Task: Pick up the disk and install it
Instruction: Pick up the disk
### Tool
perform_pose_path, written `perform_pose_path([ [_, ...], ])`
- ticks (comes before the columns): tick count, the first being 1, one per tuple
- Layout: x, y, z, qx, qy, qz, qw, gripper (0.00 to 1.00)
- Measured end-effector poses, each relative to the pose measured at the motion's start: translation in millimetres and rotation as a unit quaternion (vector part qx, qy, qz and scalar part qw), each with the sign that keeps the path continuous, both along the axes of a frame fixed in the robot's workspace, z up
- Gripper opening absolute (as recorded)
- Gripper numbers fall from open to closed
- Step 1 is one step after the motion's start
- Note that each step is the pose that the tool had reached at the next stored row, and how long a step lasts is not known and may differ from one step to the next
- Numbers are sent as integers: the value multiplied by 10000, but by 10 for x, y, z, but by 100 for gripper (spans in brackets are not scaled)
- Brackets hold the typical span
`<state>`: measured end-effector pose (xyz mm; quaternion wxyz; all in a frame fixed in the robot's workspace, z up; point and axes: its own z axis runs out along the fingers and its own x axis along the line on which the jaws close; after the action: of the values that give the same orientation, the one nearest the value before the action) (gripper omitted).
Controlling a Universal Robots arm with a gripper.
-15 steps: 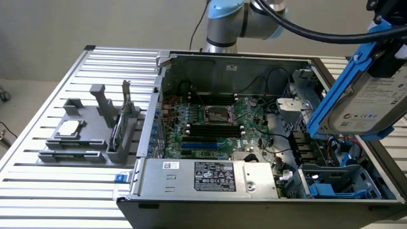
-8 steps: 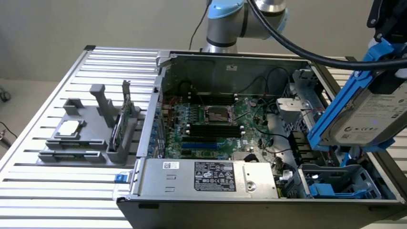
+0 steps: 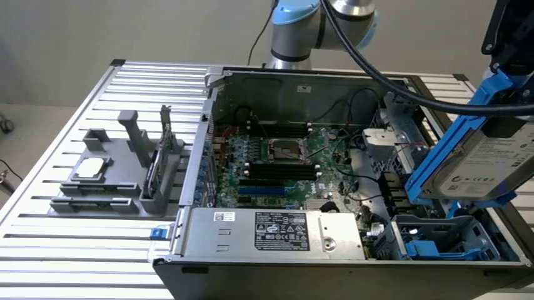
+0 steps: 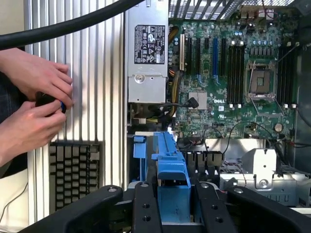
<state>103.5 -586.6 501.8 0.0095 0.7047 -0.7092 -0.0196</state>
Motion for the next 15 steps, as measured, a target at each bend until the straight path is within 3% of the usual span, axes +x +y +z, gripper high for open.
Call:
perform_pose_path([
  [7, 115, -4, -126, 0, 0, -91, 10000, 33],
  [15, 124, -86, -272, 0, 0, -103, 9999, 33],
])
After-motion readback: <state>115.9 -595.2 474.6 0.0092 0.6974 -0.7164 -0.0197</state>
